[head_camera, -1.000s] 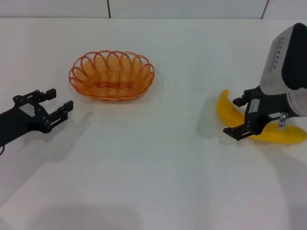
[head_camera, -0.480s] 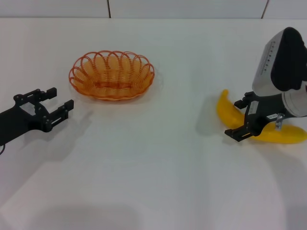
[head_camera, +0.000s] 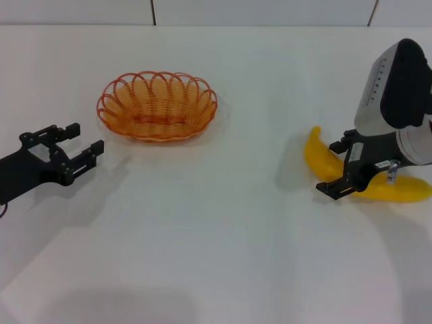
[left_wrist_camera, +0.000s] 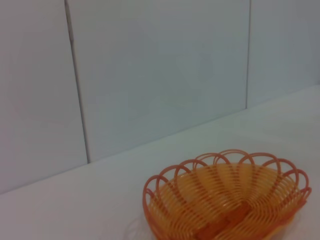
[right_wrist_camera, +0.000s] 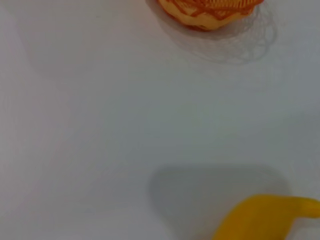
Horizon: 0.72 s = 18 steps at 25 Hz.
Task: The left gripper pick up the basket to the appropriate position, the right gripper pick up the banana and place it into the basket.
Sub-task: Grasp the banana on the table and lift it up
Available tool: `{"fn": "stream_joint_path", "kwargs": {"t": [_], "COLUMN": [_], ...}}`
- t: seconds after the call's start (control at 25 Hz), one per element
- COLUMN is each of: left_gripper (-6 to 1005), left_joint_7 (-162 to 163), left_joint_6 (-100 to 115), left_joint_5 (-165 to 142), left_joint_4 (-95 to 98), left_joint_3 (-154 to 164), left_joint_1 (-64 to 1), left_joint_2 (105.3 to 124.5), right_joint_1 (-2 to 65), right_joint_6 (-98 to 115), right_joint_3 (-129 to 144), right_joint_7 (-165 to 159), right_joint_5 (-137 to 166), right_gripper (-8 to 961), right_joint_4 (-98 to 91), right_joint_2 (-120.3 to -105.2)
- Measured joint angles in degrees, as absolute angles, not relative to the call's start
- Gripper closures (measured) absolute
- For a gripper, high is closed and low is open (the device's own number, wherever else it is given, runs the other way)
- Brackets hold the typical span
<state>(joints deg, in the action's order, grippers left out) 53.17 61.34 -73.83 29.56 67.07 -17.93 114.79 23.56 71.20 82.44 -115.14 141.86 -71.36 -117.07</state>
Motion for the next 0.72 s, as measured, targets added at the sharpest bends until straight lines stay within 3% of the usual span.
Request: {"fn": "stream_joint_path", "kwargs": {"t": [0.32,0.44,0.64,0.72], "left_gripper": [422,422,422,422], "left_joint_7": [53.2,53.2,53.2,53.2], "left_joint_6": [61.3,61.3,61.3,61.3], "left_joint_5": [-73.8,-73.8,-73.8,-73.8], "left_joint_4": [29.5,29.5,29.5,29.5], "left_joint_3": [67.1,67.1,67.1,67.1], "left_joint_1": [-17.9,-17.9,-17.9,-17.9], "left_joint_2": [114.79,114.79,114.79,114.79], "right_joint_1": [23.6,23.6,23.6,23.7], "right_joint_6": [71.3,71.5,71.7,71.8], "right_joint_3": [82.4,82.1,81.8,81.8], "right_joint_7": [-115.1,-115.2,-115.8,-115.8], "right_joint_5": [141.9,141.9,141.9,141.8], "right_gripper": [91,140,370,384], "right_joint_4": [-71.4,-71.4,-71.4,-71.6], "right_joint_2": [-117.06,-117.00,-116.98,-116.98]}}
